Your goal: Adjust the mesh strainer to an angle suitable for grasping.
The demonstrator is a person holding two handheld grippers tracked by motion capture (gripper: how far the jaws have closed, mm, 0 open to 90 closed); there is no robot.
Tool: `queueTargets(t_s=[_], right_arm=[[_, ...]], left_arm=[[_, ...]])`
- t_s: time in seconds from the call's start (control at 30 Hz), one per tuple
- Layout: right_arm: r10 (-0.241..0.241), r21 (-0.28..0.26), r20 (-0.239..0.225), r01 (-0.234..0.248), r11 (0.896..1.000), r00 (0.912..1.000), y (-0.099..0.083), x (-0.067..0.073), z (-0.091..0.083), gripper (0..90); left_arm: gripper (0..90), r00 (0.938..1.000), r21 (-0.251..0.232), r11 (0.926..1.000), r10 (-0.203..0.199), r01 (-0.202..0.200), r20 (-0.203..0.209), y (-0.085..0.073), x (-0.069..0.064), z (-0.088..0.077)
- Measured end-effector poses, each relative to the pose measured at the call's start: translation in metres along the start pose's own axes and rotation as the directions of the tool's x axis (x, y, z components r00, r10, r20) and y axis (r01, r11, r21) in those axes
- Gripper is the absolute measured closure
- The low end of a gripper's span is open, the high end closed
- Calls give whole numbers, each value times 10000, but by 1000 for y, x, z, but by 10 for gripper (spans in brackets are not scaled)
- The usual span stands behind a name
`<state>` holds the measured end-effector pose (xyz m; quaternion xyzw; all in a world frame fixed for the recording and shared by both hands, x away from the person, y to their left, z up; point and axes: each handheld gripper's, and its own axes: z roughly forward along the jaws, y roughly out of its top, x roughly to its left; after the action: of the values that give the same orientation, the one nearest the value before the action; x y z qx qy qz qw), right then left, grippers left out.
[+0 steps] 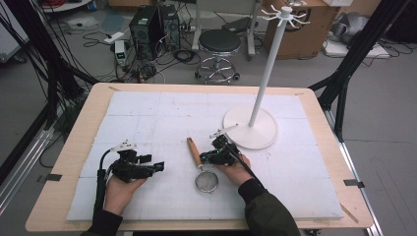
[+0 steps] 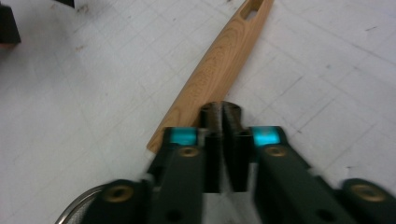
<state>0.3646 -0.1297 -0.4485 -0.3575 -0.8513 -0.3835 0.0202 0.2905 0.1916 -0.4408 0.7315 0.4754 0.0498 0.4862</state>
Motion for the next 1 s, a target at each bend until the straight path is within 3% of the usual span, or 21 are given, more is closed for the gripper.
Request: queueTargets(t_s=[0.2, 0.3, 0.4, 0.6, 1.0], right_arm=[[982, -477, -101, -985, 9940, 9951, 0, -7, -10, 546], [1175, -650, -313, -1193, 9907, 9926, 1, -4, -12, 476], [1293, -759, -550, -1333, 9882, 9901, 1, -1, -13, 454], [1434, -464, -528, -1458, 9882, 9883, 1, 8, -13, 448], [1477, 3, -129, -1477, 9890, 9889, -5, 23, -8, 452]], left_arm=[[283, 10000, -29, 10000, -1, 1, -15, 0, 0, -1], [283, 10000, -34, 10000, -13, 13, 7, 0, 0, -1], [283, 10000, -35, 10000, -10, 10, -8, 0, -1, -1], [283, 10000, -6, 10000, 10, -10, 7, 0, -1, 0], [283, 10000, -82, 10000, 27, -26, 69, 0, -3, -2]])
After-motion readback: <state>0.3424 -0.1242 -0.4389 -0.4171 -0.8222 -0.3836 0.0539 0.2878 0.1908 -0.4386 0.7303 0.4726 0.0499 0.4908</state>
